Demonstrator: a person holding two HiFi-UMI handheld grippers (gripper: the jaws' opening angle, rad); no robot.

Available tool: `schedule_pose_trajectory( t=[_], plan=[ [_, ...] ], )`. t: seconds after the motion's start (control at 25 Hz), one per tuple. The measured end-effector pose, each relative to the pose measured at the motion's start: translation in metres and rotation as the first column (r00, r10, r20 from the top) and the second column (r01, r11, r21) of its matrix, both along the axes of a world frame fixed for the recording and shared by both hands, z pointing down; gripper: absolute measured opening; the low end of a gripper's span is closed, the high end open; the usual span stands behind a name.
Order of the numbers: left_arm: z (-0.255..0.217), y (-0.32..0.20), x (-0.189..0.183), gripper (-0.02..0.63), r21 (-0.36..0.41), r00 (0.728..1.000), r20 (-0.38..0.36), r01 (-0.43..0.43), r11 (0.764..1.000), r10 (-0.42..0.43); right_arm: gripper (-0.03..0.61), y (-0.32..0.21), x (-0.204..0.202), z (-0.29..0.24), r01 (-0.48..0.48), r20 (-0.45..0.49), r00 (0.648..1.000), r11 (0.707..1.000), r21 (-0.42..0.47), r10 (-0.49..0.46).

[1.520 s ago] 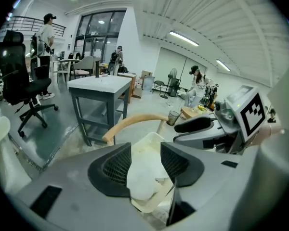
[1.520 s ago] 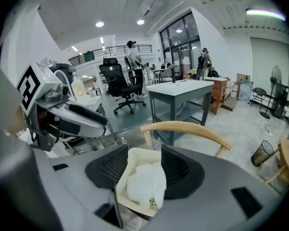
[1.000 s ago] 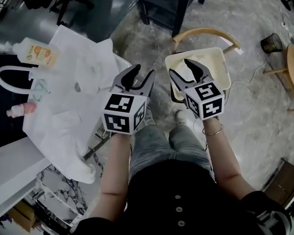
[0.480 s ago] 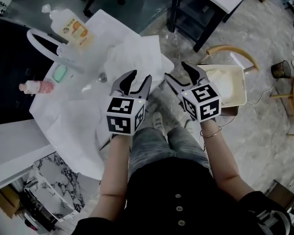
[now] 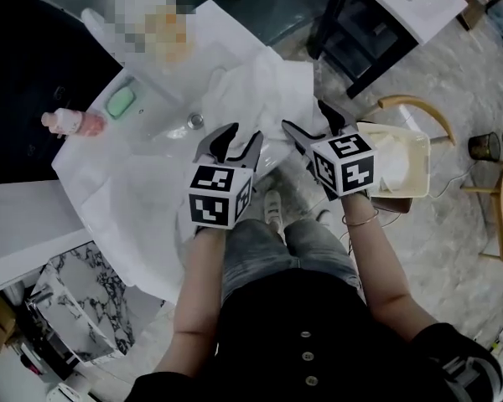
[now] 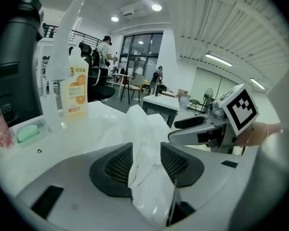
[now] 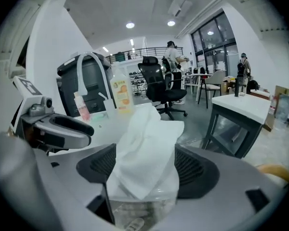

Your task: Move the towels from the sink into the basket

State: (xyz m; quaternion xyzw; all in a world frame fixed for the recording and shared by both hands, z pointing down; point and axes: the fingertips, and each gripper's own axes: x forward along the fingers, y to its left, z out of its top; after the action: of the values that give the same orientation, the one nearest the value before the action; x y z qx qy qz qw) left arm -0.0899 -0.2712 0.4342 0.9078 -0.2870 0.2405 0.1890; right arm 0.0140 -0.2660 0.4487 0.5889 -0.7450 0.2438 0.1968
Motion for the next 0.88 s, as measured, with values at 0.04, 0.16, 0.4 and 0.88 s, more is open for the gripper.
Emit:
schedule_pose_trajectory(
  t=[0.04, 0.16, 0.4, 0.88],
  plan=[
    [0.002, -0.002, -0.003, 0.172, -0.001, 1.0, 0.002, 0.005, 1.0, -0.005, 0.371, -0.003, 0.001, 0.003, -0.012, 0.012, 1.0, 1.0, -0.013, 0.012],
    [0.007, -0.009, -0.008, 0.172, -0.002, 1.0, 0.011, 0.014, 1.0, -0.014, 0.394, -0.013, -0.001, 0.011, -0.026, 0.044, 0.999, 0.999, -0.043, 0.028],
    [0.019, -0.017, -0.014, 0.172, -0.026, 1.0, 0.012, 0.019, 0.999, -0.019, 0.393, -0.03, -0.008, 0.023, -0.034, 0.063, 0.997, 0.995, -0.099, 0.04],
    [0.037, -0.031, -0.025, 0.172, -0.075, 0.999, 0.005, 0.049, 0.996, -0.049, 0.36, -0.047, -0.005, 0.045, -0.034, -0.145, 0.989, 0.979, -0.2, 0.005]
  ],
)
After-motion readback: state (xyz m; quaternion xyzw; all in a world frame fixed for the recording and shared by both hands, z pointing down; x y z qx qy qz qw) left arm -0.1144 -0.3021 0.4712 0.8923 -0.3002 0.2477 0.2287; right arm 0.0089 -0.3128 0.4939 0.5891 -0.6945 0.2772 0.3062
